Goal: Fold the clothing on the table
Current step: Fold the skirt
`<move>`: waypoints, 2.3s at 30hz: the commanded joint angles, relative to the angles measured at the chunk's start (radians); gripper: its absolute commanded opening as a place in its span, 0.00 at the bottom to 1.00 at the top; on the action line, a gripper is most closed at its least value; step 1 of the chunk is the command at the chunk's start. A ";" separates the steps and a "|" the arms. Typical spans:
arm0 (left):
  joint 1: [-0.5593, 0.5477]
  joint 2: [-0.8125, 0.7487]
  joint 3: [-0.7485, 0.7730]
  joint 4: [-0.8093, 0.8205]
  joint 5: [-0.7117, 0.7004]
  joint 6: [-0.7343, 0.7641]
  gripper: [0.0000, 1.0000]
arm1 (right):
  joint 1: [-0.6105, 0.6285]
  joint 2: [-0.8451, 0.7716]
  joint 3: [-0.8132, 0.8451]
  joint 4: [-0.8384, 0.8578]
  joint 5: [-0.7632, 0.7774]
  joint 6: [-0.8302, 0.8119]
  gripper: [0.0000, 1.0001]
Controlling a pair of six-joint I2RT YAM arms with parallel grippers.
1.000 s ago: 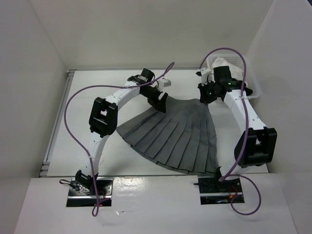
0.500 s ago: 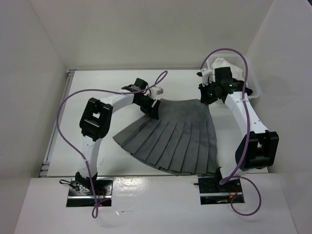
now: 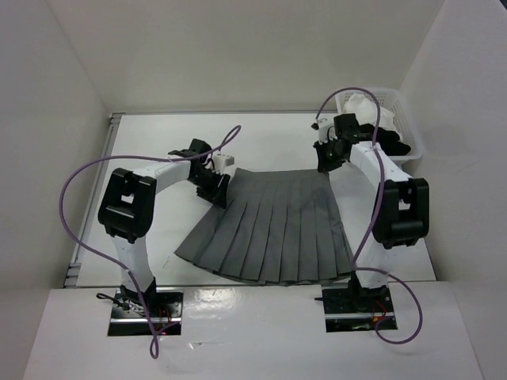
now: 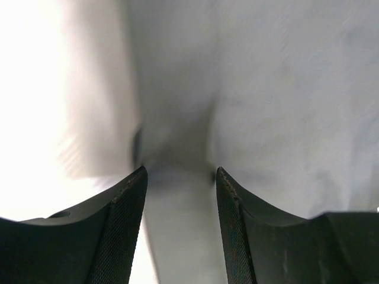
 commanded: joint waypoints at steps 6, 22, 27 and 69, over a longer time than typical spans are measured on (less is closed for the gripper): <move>0.024 -0.078 -0.022 -0.066 -0.044 -0.035 0.58 | 0.102 0.125 0.098 0.103 0.017 0.065 0.00; 0.043 -0.020 0.182 0.112 -0.042 -0.046 0.94 | 0.153 0.205 0.182 0.112 0.066 0.097 0.00; 0.079 0.106 0.266 0.138 -0.004 -0.055 0.93 | 0.153 0.186 0.153 0.103 0.075 0.088 0.00; 0.138 0.358 0.337 0.040 0.300 -0.003 0.32 | 0.153 0.111 0.112 0.103 0.077 0.079 0.00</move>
